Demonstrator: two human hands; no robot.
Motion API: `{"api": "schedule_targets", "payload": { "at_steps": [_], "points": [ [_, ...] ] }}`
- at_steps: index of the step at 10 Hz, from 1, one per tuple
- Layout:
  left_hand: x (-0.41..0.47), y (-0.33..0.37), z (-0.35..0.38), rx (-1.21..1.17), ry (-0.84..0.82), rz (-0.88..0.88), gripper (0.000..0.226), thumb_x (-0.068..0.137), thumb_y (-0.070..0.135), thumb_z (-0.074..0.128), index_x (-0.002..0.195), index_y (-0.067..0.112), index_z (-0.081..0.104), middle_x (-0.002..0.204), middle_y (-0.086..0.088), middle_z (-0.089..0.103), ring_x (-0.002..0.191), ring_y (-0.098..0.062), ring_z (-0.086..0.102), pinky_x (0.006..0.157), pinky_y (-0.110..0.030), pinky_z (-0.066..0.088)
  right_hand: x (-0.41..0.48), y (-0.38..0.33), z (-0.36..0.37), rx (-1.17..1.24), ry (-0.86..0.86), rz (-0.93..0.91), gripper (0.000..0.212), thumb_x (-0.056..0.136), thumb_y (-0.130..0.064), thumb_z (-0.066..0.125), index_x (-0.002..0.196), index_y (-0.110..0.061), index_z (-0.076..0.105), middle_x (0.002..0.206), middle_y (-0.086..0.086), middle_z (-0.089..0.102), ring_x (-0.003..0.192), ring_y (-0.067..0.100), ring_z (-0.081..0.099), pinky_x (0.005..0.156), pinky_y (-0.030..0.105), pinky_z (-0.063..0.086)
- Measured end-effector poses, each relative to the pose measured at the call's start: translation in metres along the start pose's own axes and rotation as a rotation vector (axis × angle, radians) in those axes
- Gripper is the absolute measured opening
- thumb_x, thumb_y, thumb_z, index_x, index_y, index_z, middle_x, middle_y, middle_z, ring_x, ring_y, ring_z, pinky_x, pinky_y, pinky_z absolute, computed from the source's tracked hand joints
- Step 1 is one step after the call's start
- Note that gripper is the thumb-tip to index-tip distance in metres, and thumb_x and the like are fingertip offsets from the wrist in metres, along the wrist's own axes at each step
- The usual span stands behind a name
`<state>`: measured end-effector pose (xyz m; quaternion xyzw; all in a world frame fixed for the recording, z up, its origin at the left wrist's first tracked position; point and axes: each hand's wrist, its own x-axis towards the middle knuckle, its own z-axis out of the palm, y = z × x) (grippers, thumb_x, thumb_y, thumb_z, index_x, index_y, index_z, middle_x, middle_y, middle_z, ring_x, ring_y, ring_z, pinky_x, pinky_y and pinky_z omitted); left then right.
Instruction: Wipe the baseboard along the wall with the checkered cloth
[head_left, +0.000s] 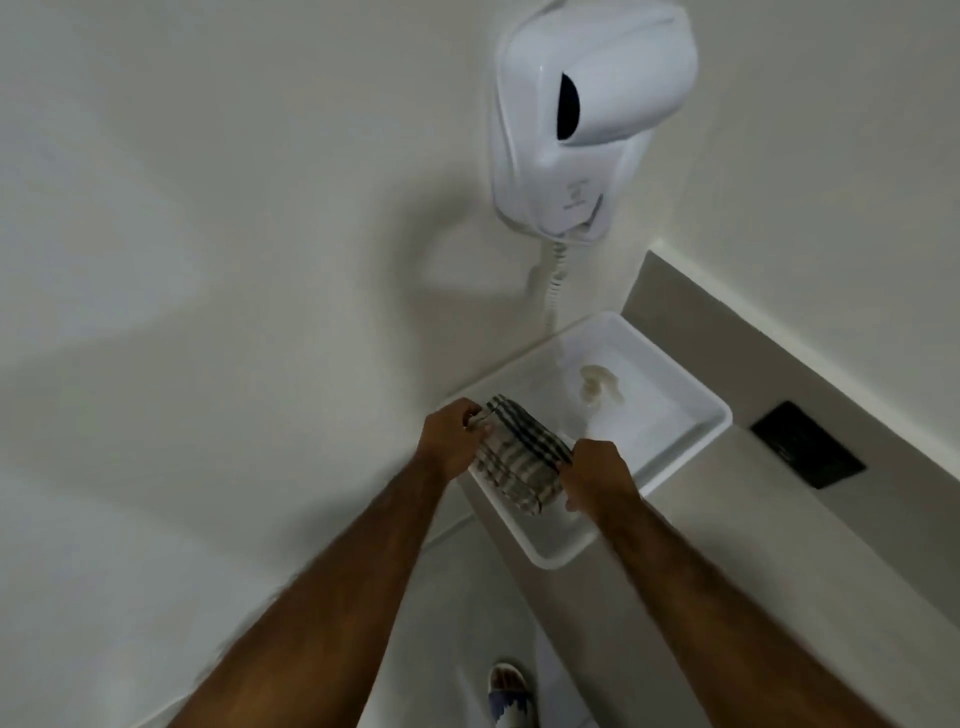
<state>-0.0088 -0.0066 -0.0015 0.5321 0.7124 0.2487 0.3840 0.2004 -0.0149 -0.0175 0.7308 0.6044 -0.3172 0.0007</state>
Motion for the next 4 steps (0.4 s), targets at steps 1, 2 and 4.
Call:
{"api": "schedule_targets", "payload": {
  "at_steps": [1,2,4],
  "points": [
    [0.028,-0.01,0.041,0.145,-0.112,-0.013,0.023,0.099,0.022,0.063,0.114,0.006,0.068,0.102,-0.009,0.069,0.092,-0.022,0.066,0.073,-0.023,0.044,0.033,0.017,0.023,0.066,-0.093,0.136,0.025,0.095,-0.013,0.074,0.116,-0.001,0.068,0.115,0.014,0.074,0.102,0.029,0.075,0.091,0.041,0.064],
    [0.021,-0.013,0.039,0.257,-0.134,0.009,0.028,0.1,0.022,0.058,0.118,0.002,0.065,0.115,-0.02,0.073,0.107,-0.035,0.069,0.083,-0.032,0.052,0.029,0.013,0.032,0.052,-0.135,0.107,0.029,0.096,-0.018,0.072,0.119,-0.001,0.067,0.118,0.015,0.073,0.106,0.03,0.074,0.095,0.04,0.062],
    [0.02,-0.008,0.03,0.354,-0.115,0.029,0.049,0.099,0.015,0.054,0.148,0.007,0.05,0.148,-0.017,0.058,0.139,-0.032,0.053,0.113,-0.035,0.041,0.034,0.016,0.029,0.078,-0.103,0.131,0.035,0.103,-0.033,0.065,0.12,-0.003,0.066,0.122,0.015,0.071,0.103,0.03,0.074,0.095,0.042,0.062]
  ]
}}
